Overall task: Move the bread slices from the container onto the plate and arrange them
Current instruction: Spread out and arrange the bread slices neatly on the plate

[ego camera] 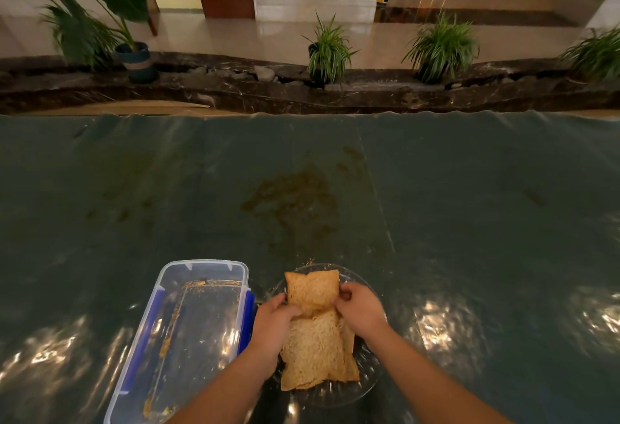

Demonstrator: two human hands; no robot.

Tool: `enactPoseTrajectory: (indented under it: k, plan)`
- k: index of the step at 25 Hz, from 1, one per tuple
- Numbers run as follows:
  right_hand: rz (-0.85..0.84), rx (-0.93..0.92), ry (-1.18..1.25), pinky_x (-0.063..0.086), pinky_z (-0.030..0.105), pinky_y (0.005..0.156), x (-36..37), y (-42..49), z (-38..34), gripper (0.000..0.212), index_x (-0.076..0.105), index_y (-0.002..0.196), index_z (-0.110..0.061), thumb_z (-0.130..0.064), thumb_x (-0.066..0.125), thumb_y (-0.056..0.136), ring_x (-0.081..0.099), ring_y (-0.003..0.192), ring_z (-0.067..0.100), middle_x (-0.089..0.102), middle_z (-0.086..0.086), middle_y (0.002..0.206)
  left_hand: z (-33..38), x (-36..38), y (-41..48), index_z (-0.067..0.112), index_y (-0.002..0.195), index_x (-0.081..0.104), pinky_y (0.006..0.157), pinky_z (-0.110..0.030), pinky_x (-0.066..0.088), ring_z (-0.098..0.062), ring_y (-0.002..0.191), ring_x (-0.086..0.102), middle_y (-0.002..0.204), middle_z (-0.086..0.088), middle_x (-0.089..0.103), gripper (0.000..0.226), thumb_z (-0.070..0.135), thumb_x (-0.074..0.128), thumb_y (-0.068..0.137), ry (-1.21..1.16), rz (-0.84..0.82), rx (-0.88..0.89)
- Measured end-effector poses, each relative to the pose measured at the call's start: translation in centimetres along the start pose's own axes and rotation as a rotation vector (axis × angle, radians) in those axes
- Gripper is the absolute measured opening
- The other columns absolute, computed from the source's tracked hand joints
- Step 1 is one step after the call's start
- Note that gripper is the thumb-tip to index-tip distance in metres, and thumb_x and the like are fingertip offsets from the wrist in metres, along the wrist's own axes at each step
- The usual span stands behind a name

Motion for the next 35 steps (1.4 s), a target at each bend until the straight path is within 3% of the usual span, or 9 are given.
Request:
enactPoseTrajectory:
  k: [5, 7, 9, 13, 16, 20, 25, 30, 35]
  plan:
    - [0.030, 0.002, 0.052, 0.046, 0.027, 0.068, -0.8, 0.9, 0.2, 0.022, 0.067, 0.105, -0.026, -0.028, 0.070, 0.084, 0.063, 0.086, 0.010, 0.070, -0.007, 0.100, 1.0, 0.4, 0.8, 0.016, 0.134, 0.051, 0.096, -0.048, 0.050, -0.024, 0.107, 0.061, 0.119, -0.006, 0.064, 0.048, 0.014, 0.061, 0.087, 0.021, -0.052, 0.046]
    - [0.045, -0.028, 0.055, 0.049, 0.026, 0.071, -0.8, 0.7, 0.6, 0.019, 0.069, 0.100, -0.029, -0.028, 0.071, 0.082, 0.063, 0.085, 0.008, 0.069, -0.006, 0.100, 1.2, 0.5, 0.5, 0.021, 0.126, 0.056, 0.081, -0.032, 0.053, -0.010, 0.099, 0.062, 0.108, 0.008, 0.065, 0.038, 0.015, 0.062, 0.089, 0.089, -0.031, 0.127]
    - [0.051, -0.052, 0.081, 0.053, 0.028, 0.074, -0.7, 0.2, 1.0, 0.013, 0.070, 0.094, -0.031, -0.027, 0.071, 0.081, 0.063, 0.082, 0.006, 0.068, -0.007, 0.096, 1.0, 0.4, 0.1, 0.034, 0.119, 0.053, 0.067, -0.019, 0.045, 0.000, 0.092, 0.057, 0.102, 0.019, 0.059, 0.039, 0.015, 0.067, 0.088, 0.121, 0.015, 0.187]
    - [0.091, -0.038, 0.130, 0.052, 0.029, 0.074, -1.4, -1.4, 2.6, 0.010, 0.067, 0.093, -0.030, -0.034, 0.068, 0.084, 0.061, 0.080, 0.002, 0.066, -0.011, 0.089, -0.3, -0.2, -0.3, 0.027, 0.114, 0.053, 0.064, -0.023, 0.048, -0.006, 0.088, 0.060, 0.100, 0.009, 0.063, 0.036, 0.013, 0.070, 0.085, 0.127, 0.028, 0.119]
    - [0.051, -0.086, 0.050, 0.047, 0.023, 0.066, -1.5, -2.8, 3.1, 0.012, 0.068, 0.091, -0.032, -0.035, 0.071, 0.080, 0.060, 0.077, 0.004, 0.066, -0.009, 0.086, -1.3, -0.9, -0.6, 0.016, 0.115, 0.057, 0.077, -0.034, 0.054, -0.014, 0.092, 0.060, 0.101, 0.005, 0.063, 0.038, 0.014, 0.074, 0.081, 0.194, 0.048, 0.057]
    - [0.065, -0.100, 0.094, 0.047, 0.020, 0.062, -2.1, -3.7, 2.7, 0.019, 0.061, 0.075, -0.033, -0.023, 0.076, 0.073, 0.060, 0.071, 0.004, 0.066, -0.007, 0.076, -1.5, -0.7, -1.4, 0.014, 0.103, 0.064, 0.060, -0.024, 0.049, -0.014, 0.089, 0.063, 0.100, -0.001, 0.066, 0.036, 0.010, 0.083, 0.072, 0.156, 0.026, 0.035]
    - [0.034, -0.168, 0.198, 0.055, 0.035, 0.070, -1.8, -4.8, 2.4, 0.018, 0.056, 0.082, -0.031, -0.020, 0.071, 0.080, 0.064, 0.074, 0.009, 0.069, -0.002, 0.079, -1.6, -0.3, -2.2, 0.018, 0.089, 0.070, 0.061, -0.019, 0.048, -0.011, 0.089, 0.064, 0.098, 0.001, 0.069, 0.022, 0.008, 0.081, 0.073, 0.228, -0.026, 0.113]
    - [0.002, -0.152, 0.332, 0.058, 0.045, 0.073, -1.5, -5.3, 2.3, 0.015, 0.058, 0.089, -0.027, -0.015, 0.067, 0.087, 0.070, 0.078, 0.018, 0.073, 0.001, 0.081, -1.0, -0.5, -2.5, 0.018, 0.085, 0.070, 0.070, -0.028, 0.051, -0.016, 0.088, 0.065, 0.092, -0.001, 0.071, 0.016, 0.009, 0.080, 0.075, 0.181, -0.029, 0.152]
    - [-0.107, 0.138, 0.603, 0.061, 0.043, 0.055, -0.7, -5.8, 5.1, 0.005, 0.063, 0.092, -0.017, -0.013, 0.064, 0.089, 0.073, 0.075, 0.022, 0.073, 0.009, 0.088, -1.5, -1.9, -2.5, 0.015, 0.096, 0.070, 0.091, -0.054, 0.053, -0.029, 0.098, 0.065, 0.103, -0.009, 0.070, 0.021, 0.007, 0.076, 0.077, -0.011, -0.064, 0.056]
Point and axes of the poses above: each hand's wrist, its own y-axis towards the middle knuckle, its own x-axis out of the palm, z = x × y, the point moved 5 cm from there along y, towards the middle knuckle
